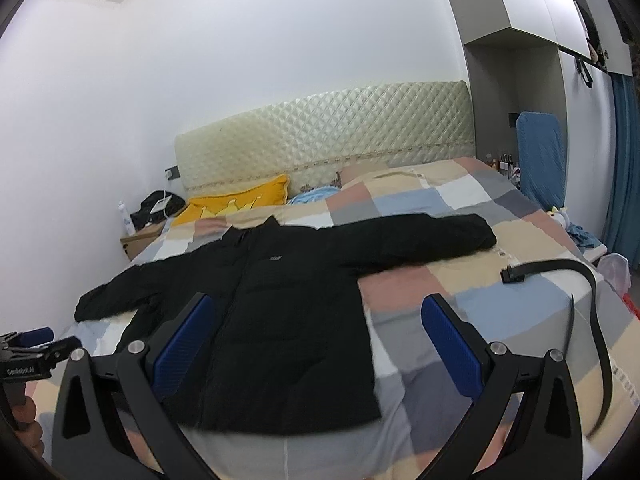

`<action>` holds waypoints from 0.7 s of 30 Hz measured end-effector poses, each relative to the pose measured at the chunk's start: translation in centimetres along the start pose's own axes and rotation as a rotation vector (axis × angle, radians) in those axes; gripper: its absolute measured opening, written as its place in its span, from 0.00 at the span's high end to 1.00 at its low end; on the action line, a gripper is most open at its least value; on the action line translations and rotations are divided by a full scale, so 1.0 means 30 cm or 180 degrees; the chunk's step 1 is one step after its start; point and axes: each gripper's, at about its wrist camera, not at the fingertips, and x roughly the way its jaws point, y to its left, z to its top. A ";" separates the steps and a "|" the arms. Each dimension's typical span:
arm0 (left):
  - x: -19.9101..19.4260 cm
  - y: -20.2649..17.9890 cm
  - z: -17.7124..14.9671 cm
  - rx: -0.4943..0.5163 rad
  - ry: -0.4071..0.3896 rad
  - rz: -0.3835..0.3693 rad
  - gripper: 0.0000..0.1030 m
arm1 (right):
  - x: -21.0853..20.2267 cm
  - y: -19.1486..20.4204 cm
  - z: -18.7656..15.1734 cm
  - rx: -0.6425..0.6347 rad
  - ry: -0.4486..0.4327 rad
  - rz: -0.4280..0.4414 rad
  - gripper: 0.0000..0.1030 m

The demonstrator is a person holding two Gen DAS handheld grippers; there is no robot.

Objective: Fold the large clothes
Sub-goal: 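Reach the right tool to the jacket sleeve cuff and grasp it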

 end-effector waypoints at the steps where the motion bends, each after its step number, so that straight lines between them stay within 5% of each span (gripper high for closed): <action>1: 0.021 -0.003 0.016 0.0028 -0.0017 0.0010 0.01 | 0.022 -0.012 0.010 0.0005 -0.0019 -0.0010 0.00; 21: 0.454 0.038 0.214 0.0023 -0.0169 -0.0088 0.01 | 0.717 -0.395 0.200 0.0294 -0.0276 -0.0526 0.00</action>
